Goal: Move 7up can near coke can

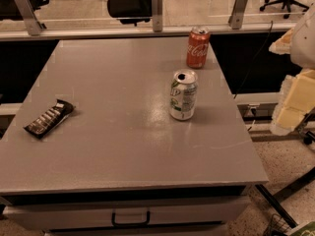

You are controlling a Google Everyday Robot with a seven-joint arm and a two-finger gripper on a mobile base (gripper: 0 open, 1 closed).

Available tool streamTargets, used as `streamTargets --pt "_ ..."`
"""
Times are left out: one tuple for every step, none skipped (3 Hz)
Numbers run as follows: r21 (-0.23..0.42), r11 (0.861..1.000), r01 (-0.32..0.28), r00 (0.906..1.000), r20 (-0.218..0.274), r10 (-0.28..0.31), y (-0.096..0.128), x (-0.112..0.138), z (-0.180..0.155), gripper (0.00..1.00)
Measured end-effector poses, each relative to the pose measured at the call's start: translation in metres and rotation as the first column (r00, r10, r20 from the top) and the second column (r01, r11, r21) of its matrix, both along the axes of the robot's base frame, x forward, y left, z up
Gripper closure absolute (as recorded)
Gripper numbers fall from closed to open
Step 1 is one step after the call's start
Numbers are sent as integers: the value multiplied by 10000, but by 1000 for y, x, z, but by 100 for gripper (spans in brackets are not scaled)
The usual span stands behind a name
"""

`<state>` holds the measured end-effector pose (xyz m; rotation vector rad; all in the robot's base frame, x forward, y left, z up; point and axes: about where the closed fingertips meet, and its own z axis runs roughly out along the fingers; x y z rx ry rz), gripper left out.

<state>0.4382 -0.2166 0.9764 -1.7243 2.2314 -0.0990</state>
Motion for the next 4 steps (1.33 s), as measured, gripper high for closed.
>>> streamTargets --pt "0 10000 0 10000 2 0 0 0 0 0" --pt "747 9971 -135 9997 225 118 20 16 -4 0" --pt "1532 9880 -210 9994 305 165 40 37 -12 0" --pt "2310 9726 -274 9996 68 266 68 57 -31 0"
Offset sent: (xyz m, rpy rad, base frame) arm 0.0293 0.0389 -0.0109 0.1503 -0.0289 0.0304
